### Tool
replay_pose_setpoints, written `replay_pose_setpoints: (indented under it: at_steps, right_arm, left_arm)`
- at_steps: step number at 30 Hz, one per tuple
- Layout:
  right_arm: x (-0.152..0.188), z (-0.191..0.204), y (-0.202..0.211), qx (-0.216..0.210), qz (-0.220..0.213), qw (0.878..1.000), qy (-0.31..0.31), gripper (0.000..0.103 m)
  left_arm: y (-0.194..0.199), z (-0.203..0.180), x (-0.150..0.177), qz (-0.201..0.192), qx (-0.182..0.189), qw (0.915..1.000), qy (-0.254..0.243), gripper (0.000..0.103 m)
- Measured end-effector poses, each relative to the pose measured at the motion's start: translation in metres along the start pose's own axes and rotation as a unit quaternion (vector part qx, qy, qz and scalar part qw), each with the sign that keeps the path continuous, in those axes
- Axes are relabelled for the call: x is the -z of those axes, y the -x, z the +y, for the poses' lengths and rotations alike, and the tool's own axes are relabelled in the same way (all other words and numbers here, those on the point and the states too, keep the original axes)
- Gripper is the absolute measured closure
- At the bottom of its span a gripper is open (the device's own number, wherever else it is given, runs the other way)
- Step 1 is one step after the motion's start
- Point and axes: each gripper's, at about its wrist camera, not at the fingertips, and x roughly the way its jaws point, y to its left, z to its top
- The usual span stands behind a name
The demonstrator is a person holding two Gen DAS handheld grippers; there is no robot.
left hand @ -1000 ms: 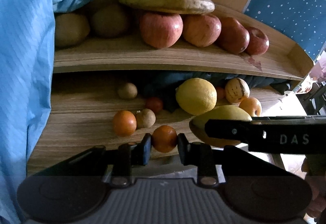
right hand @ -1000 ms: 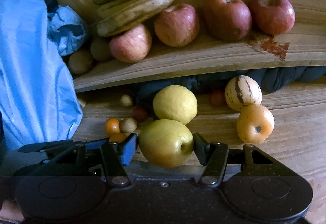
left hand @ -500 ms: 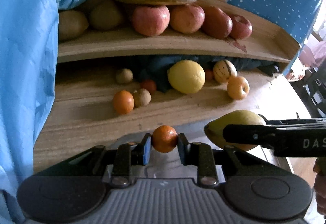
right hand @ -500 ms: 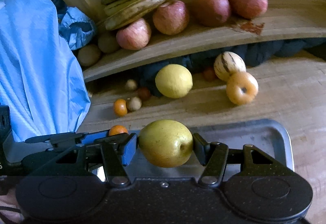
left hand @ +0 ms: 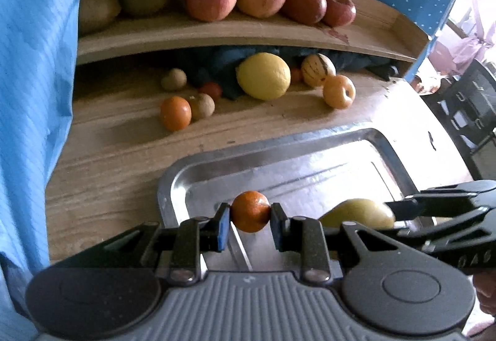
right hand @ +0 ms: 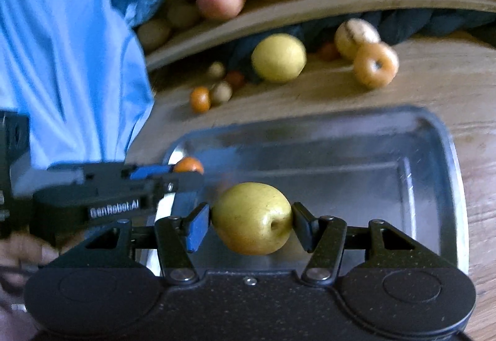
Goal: Organize fruits
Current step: 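Carry the pear and orange over the tray and open both tools to drop them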
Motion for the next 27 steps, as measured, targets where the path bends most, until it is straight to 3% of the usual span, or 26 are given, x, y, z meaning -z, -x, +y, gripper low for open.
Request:
replay_pose_setpoints:
  at_steps: [9,15,27]
  right_arm:
    - [0.015,0.016,-0.007,-0.036,0.045,0.997,0.060,0.046]
    - [0.020,0.015,-0.004,-0.055,0.046,0.995,0.068,0.046]
    - [0.034,0.015,0.007,-0.067,0.046,0.993,0.083,0.046]
  left_arm:
    - [0.006,0.000,0.016,0.023,0.011,0.9992,-0.031,0.073]
    - [0.005,-0.011,0.026,0.037,0.004,0.9978,-0.055,0.073]
    - [0.007,-0.021,0.038,0.036,-0.014,0.9983,-0.045,0.072]
